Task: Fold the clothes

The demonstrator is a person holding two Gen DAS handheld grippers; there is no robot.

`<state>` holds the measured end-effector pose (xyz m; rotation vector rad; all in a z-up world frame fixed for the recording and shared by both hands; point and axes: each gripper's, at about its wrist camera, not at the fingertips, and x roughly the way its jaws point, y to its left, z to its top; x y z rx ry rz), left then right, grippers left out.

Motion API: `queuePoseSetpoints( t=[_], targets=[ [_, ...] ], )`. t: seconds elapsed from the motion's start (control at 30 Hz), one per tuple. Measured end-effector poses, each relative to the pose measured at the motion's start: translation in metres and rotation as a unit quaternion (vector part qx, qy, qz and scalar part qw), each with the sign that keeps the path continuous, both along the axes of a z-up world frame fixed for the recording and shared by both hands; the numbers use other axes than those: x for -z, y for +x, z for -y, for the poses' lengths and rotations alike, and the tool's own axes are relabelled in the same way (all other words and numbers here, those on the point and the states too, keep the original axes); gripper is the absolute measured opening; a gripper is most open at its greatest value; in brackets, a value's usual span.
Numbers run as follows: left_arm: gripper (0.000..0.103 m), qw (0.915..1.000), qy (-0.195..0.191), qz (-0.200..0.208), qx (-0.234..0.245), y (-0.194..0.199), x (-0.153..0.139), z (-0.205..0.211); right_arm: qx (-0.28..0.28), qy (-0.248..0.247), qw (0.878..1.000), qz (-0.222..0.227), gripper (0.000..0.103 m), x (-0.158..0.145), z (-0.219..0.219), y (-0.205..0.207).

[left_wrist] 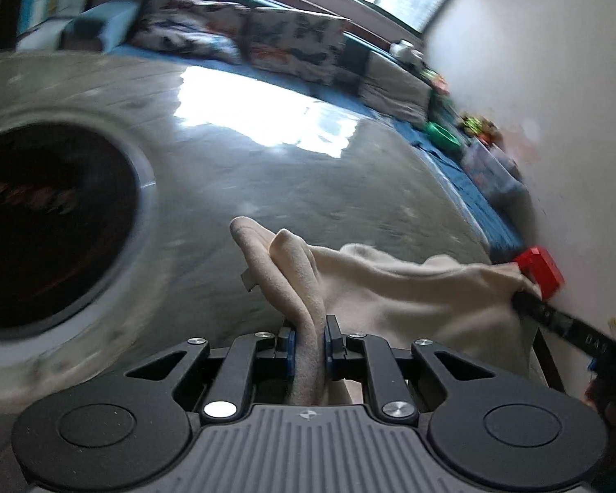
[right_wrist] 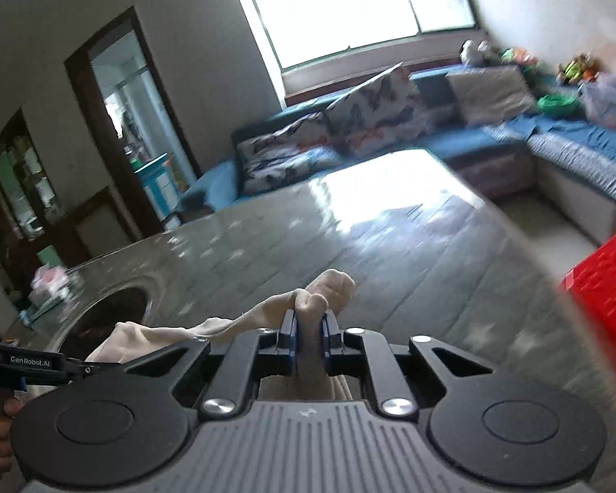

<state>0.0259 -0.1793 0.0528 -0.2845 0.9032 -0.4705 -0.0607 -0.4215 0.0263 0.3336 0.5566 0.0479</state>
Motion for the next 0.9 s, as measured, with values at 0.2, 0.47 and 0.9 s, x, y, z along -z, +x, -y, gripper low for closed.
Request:
queuePoseSetpoints(
  t=[0.2, 0.47, 0.9],
  targets=[
    [0.014, 0.999, 0.02, 0.009, 0.038, 0.012, 0.002, 0.047, 0.056, -0.037, 0.998, 0.002, 0.01, -0.014, 0.036, -0.007],
    [0.017, 0.9962, 0.047, 0.012, 0.072, 0.024, 0.011, 0.099, 0.124, -0.068, 0.99, -0.016, 0.011, -0.013, 0.075, -0.013],
    [0.049, 0.9908, 0.093, 0.053, 0.083, 0.023, 0.008, 0.115, 0.114, -0.091, 0.987, -0.061, 0.016, 0.014, 0.067, 0.016]
  ],
)
